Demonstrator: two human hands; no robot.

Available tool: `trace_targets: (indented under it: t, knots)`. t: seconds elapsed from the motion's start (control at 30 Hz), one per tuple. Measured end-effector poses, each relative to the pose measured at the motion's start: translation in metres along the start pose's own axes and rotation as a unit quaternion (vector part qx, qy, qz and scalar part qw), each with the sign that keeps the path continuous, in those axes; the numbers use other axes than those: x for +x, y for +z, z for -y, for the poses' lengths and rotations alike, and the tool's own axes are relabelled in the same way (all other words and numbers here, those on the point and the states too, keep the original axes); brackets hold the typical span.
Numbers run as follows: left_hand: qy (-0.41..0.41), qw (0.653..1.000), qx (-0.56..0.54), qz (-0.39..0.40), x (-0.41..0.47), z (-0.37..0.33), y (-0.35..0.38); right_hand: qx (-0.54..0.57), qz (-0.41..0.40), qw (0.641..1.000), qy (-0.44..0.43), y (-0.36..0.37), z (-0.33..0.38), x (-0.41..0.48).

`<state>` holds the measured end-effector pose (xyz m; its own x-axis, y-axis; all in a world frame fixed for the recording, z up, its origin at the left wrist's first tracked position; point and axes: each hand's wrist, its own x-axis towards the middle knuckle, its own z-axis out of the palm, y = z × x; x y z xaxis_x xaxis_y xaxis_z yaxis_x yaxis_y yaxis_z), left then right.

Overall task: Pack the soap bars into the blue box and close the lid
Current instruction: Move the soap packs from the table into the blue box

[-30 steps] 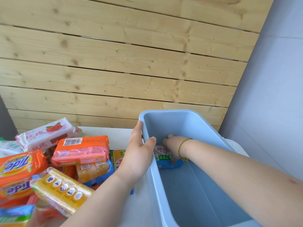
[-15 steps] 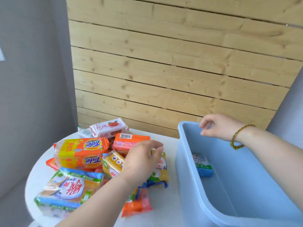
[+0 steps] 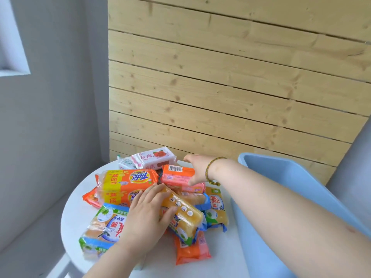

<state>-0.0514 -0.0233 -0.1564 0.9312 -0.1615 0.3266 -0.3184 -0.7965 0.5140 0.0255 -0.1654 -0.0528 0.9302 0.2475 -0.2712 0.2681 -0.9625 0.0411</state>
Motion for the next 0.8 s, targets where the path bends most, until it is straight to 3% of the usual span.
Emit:
trace_targets:
  t: [0.2, 0.47, 0.8]
  knots:
    - [0.004, 1.000, -0.007, -0.006, -0.001, 0.006, 0.005, -0.004, 0.041, 0.999, 0.014, 0.022, 0.011, 0.032]
    - [0.005, 1.000, -0.025, -0.018, -0.001, 0.009, 0.007, 0.007, 0.034, 0.999, -0.002, 0.025, 0.012, 0.041]
    - [-0.003, 0.999, -0.036, -0.005, -0.002, 0.006, 0.003, 0.104, -0.059, 0.993, -0.014, -0.019, -0.009, 0.006]
